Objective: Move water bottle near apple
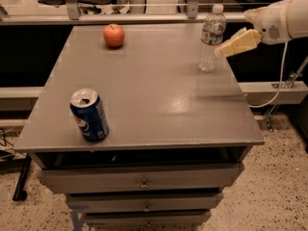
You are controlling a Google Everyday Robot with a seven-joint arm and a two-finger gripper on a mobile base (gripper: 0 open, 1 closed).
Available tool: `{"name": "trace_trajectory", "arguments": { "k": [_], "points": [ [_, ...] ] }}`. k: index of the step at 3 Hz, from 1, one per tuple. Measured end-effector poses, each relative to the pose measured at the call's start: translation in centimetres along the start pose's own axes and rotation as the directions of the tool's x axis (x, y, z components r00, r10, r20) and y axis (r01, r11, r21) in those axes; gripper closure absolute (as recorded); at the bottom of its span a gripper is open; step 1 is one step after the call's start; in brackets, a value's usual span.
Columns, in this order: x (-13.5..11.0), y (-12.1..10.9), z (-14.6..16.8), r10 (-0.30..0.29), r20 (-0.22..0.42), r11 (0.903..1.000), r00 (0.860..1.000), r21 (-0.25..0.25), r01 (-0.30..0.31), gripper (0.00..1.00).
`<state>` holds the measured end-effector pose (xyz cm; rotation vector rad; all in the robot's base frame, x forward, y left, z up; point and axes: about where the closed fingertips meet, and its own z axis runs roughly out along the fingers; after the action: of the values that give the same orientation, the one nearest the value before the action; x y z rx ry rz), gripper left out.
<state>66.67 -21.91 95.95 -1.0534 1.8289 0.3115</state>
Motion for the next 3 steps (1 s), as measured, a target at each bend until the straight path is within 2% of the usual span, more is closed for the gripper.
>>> {"name": "trace_trajectory", "arguments": {
  "k": [1, 2, 3],
  "points": [
    [-1.4, -1.0, 3.2, 0.06, 0.109, 0.9978, 0.992, -0.035, -0.056, 0.0],
    [-2.8, -0.9, 5.7, 0.086, 0.184, 0.9951, 0.979, -0.064, -0.075, 0.18],
    [-3.0, -0.8, 6.8, 0.1, 0.217, 0.9937, 0.971, -0.071, -0.086, 0.41]
  ]
}}
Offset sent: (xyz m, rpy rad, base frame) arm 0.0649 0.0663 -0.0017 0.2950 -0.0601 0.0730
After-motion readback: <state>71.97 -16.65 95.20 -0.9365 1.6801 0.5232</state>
